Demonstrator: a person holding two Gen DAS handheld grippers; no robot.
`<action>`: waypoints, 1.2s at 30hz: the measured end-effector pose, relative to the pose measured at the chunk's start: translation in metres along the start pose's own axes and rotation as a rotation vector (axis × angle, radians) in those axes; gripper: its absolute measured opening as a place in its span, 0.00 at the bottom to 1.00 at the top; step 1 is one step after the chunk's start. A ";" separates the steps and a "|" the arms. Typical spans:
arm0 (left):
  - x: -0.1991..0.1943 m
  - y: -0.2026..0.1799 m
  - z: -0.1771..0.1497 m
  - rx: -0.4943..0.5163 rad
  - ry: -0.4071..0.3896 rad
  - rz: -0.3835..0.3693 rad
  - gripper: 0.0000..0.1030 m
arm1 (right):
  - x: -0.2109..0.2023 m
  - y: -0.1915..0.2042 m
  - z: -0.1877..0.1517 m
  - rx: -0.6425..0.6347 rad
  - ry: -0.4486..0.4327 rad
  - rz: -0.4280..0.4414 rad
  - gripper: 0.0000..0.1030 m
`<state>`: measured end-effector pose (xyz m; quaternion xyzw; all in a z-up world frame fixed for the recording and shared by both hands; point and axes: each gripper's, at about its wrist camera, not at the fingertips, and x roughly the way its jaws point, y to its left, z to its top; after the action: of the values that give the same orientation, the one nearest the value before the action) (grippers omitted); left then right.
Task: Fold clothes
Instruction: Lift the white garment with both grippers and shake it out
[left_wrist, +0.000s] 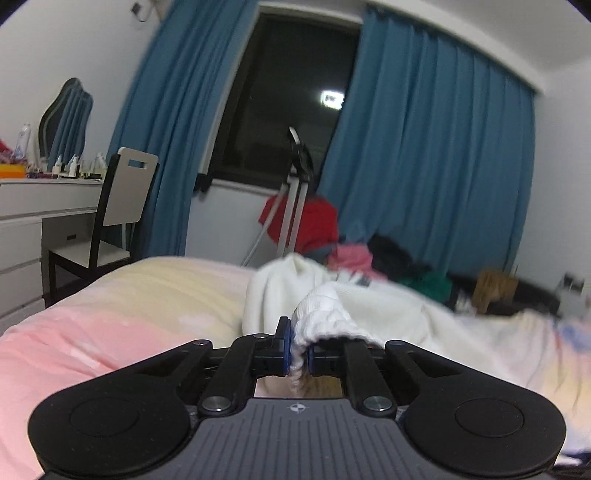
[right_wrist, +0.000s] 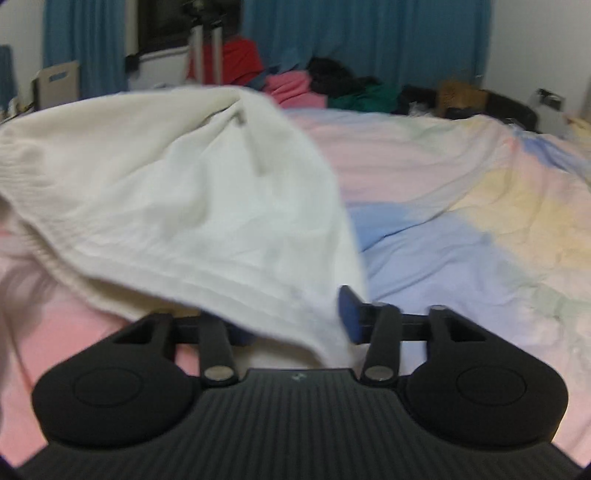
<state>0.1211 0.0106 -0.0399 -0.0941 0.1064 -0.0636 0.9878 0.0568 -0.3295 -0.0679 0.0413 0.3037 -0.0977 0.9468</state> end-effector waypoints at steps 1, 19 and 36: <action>-0.004 0.003 0.007 -0.011 -0.008 -0.007 0.09 | -0.004 -0.007 0.001 0.040 0.002 0.041 0.23; 0.094 0.229 0.223 0.079 0.155 0.355 0.09 | -0.043 0.267 0.038 0.073 0.176 0.875 0.14; 0.031 0.314 0.133 -0.029 0.342 0.485 0.96 | -0.057 0.290 0.035 -0.227 0.232 0.902 0.53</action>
<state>0.2136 0.3344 0.0188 -0.0679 0.2916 0.1611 0.9404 0.0919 -0.0413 -0.0009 0.0759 0.3679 0.3621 0.8531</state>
